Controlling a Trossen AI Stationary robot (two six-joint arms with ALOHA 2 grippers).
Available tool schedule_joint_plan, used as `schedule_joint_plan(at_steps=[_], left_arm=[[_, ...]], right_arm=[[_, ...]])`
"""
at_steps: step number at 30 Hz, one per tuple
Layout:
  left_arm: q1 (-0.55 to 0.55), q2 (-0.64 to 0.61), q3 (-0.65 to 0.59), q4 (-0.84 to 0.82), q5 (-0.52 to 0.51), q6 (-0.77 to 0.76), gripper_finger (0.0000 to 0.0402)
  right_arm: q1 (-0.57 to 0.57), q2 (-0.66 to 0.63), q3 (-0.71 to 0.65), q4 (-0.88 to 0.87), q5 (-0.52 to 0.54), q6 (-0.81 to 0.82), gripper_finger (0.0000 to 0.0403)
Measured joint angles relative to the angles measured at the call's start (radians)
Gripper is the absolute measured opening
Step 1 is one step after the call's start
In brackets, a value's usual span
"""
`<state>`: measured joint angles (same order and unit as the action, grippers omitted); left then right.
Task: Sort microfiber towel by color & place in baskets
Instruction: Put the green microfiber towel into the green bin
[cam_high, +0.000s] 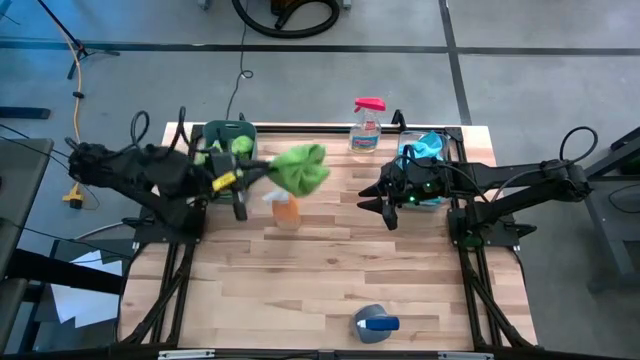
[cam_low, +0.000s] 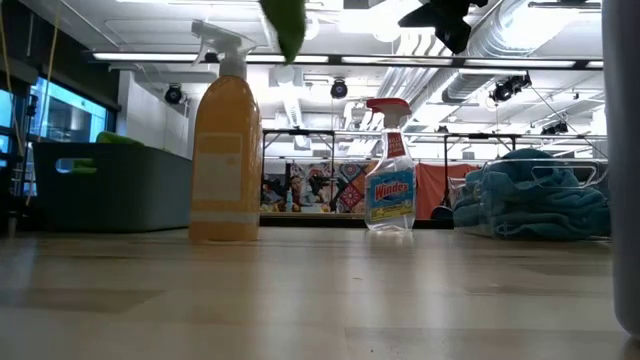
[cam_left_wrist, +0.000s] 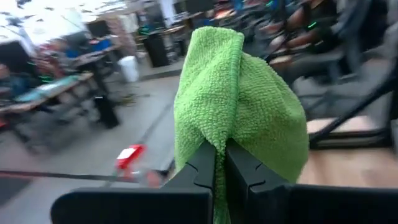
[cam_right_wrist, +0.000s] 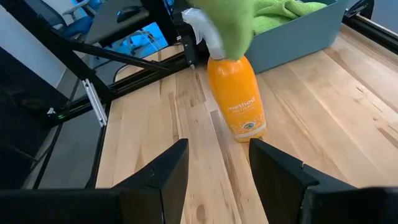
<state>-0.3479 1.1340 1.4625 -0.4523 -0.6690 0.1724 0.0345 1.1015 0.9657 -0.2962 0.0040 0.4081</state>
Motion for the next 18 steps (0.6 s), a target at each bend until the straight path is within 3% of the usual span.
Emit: schedule_joint_plan(at_steps=[5,10,18], left_arm=[[0.117,-0.068,-0.061,-0.109,0.018,-0.011,0.0],[0.224,-0.193,-0.248,-0.124,0.103,-0.132,0.0],[0.31,-0.451,-0.506,-0.126,0.081,-0.246,0.0]], right_arm=[[0.0,0.0,0.0,-0.005,0.0,0.021,0.0165],[0.0,0.0,0.0,-0.011,0.0,0.021,0.0165],[0.0,0.0,0.0,-0.013,0.055,0.021,0.0165]])
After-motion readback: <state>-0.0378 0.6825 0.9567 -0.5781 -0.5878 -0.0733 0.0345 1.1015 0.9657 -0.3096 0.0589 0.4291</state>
